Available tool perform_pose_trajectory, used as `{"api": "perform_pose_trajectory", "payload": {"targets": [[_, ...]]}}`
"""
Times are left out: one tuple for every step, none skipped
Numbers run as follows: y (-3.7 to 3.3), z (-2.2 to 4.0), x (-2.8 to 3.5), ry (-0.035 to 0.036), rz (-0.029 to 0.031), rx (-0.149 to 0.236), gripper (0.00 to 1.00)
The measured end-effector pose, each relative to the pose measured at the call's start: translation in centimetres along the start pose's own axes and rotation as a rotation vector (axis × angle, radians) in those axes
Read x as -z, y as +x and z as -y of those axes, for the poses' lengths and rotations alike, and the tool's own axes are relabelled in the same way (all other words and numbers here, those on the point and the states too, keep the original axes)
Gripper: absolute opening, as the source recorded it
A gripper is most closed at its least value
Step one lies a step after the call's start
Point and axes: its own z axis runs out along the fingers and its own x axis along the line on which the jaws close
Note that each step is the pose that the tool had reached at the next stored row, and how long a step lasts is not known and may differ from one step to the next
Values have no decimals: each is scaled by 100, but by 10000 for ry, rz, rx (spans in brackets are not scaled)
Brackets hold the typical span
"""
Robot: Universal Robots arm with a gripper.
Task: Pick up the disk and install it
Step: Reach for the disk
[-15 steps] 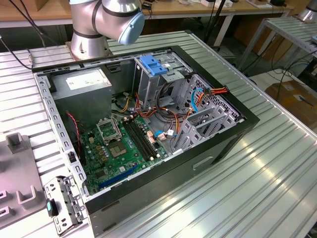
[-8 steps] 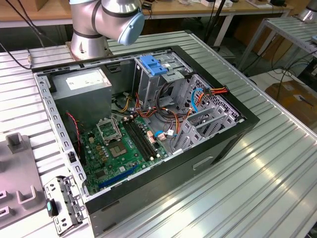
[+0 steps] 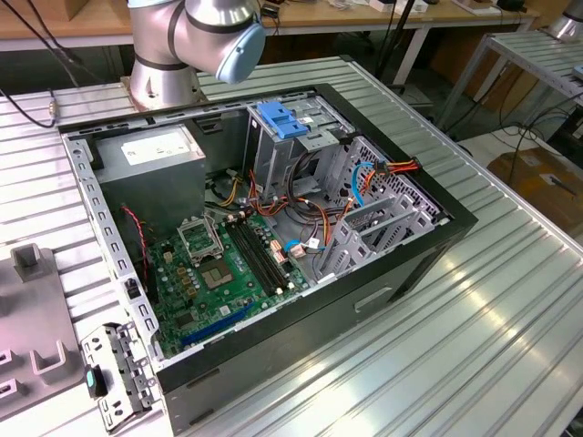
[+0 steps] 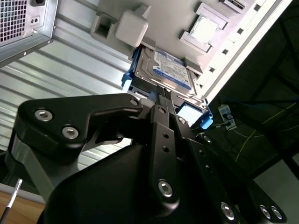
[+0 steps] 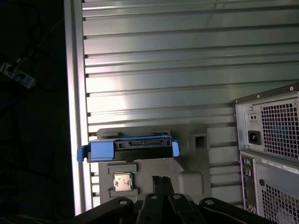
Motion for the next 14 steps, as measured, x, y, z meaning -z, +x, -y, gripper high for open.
{"api": "perform_pose_trajectory", "payload": {"targets": [[28, 2, 1, 0, -1, 0, 11], [52, 4, 2, 0, 0, 0, 11], [66, 5, 2, 0, -1, 0, 11], [79, 6, 3, 1, -2, -1, 11], [89, 7, 3, 0, -1, 0, 11], [91, 7, 4, 1, -2, 1, 11], [92, 7, 3, 0, -1, 1, 11], [93, 7, 3, 0, 0, 0, 11], [93, 7, 3, 0, -1, 0, 11], [93, 7, 3, 0, -1, 0, 11], [110, -12, 2, -1, 0, -2, 11], [141, -53, -1, -1, 0, 1, 11], [163, -84, -2, 0, 0, 1, 11], [187, -110, -4, -1, 0, 0, 11]]}}
